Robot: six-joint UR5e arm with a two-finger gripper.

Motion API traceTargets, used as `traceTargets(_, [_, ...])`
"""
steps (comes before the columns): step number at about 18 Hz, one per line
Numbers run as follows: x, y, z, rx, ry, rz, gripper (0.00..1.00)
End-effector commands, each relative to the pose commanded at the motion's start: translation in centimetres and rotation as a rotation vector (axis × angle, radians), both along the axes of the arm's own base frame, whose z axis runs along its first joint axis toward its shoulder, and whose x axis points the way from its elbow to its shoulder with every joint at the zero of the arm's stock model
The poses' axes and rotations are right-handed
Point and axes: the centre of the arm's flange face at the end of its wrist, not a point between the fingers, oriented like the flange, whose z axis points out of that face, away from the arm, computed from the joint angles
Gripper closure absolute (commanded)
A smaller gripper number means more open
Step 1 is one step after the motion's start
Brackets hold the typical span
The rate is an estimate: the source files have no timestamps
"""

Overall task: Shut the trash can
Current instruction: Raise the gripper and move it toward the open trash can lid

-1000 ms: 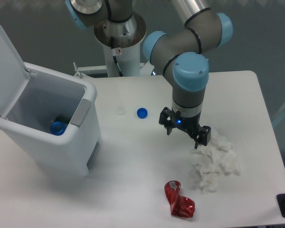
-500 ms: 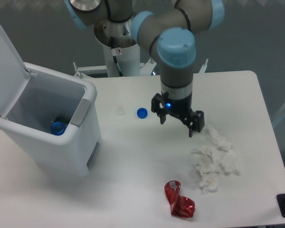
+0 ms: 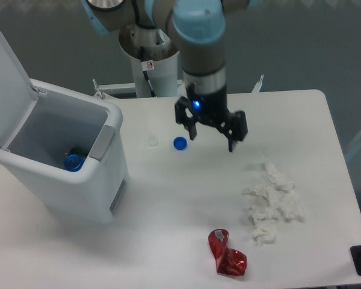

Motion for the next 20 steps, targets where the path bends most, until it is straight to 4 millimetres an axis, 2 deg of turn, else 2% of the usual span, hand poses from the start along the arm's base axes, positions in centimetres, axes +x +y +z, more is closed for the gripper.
traceTargets(2, [2.3, -1.0, 3.0, 0.097, -0.034, 0.072, 0.61])
traceTargets(4, [4.2, -2.1, 5.0, 0.146, -0.056, 0.112, 0.86])
traceTargets(5, [5.2, -2.4, 5.8, 0.173, -0.071, 0.123, 0.9])
traceTargets(9, [9.7, -3.3, 8.3, 0.289, -0.126, 0.141, 0.91])
traceTargets(10, [10.7, -3.8, 9.1, 0.308, -0.123, 0.145, 0.97])
traceTargets(13, [15.7, -3.9, 11.1, 0.362, -0.153, 0.077, 1.0])
traceTargets(15, [19.1, -4.2, 11.0, 0.377, -0.185, 0.035, 1.0])
traceTargets(20, [23.1, -3.7, 11.5, 0.427, -0.303, -0.037, 1.0])
